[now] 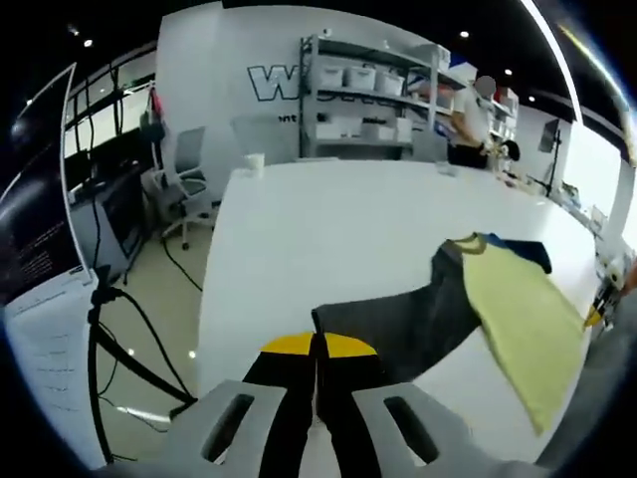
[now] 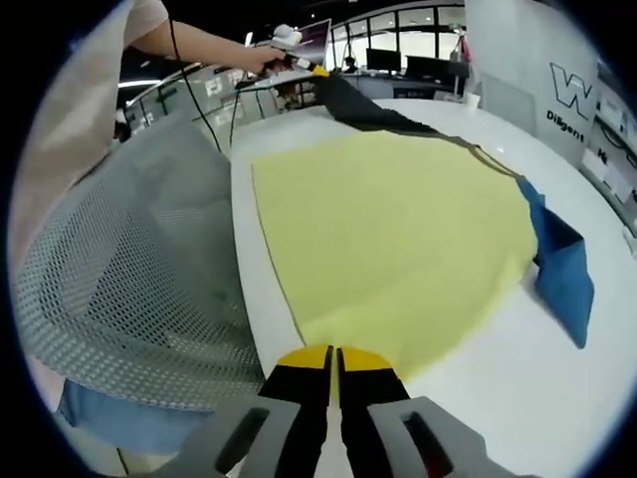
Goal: Fold the garment on the visible template until the final outline fits inside the template.
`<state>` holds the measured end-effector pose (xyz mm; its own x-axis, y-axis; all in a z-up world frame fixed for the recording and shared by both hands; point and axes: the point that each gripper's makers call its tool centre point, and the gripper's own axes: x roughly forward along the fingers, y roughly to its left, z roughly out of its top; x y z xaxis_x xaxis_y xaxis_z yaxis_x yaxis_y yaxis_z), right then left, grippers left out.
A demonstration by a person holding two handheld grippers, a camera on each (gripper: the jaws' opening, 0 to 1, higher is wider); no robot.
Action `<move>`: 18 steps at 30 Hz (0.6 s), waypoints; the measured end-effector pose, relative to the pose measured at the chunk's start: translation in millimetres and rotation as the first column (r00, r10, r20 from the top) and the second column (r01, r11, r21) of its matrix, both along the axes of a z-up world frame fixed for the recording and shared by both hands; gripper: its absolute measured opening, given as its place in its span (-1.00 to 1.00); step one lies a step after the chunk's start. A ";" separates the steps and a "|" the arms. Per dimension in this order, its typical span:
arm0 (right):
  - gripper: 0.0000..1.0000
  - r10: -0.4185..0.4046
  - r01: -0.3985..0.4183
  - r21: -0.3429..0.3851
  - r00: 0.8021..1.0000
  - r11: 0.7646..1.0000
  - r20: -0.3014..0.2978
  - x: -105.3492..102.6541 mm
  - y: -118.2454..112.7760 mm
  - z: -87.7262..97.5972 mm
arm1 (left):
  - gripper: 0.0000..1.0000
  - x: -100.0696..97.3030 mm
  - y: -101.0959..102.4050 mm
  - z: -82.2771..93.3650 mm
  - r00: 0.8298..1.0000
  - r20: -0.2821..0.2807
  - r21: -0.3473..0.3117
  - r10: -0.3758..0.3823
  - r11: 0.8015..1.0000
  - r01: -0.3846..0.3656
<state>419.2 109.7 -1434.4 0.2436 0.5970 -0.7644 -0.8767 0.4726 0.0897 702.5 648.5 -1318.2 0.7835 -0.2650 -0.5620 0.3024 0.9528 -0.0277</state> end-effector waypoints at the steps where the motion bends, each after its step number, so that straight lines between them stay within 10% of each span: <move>1: -1.00 -0.001 0.001 -0.002 1.000 1.000 -0.002 0.1 -0.1 -0.2 | -0.98 2.3 4.8 -1.9 1.000 -0.005 0.007 0.016 1.000 -0.016; 18: -1.00 -0.019 0.019 -0.006 1.000 1.000 -0.020 1.9 -0.5 -2.5 | -0.98 -20.0 40.6 -78.5 0.979 -0.175 0.141 0.106 0.987 -0.082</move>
<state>421.1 109.3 -1436.9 0.2397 0.5876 -0.7728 -0.8658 0.4896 0.1037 682.5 689.1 -1396.7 0.6833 -0.1087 -0.7220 0.2126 0.9756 0.0544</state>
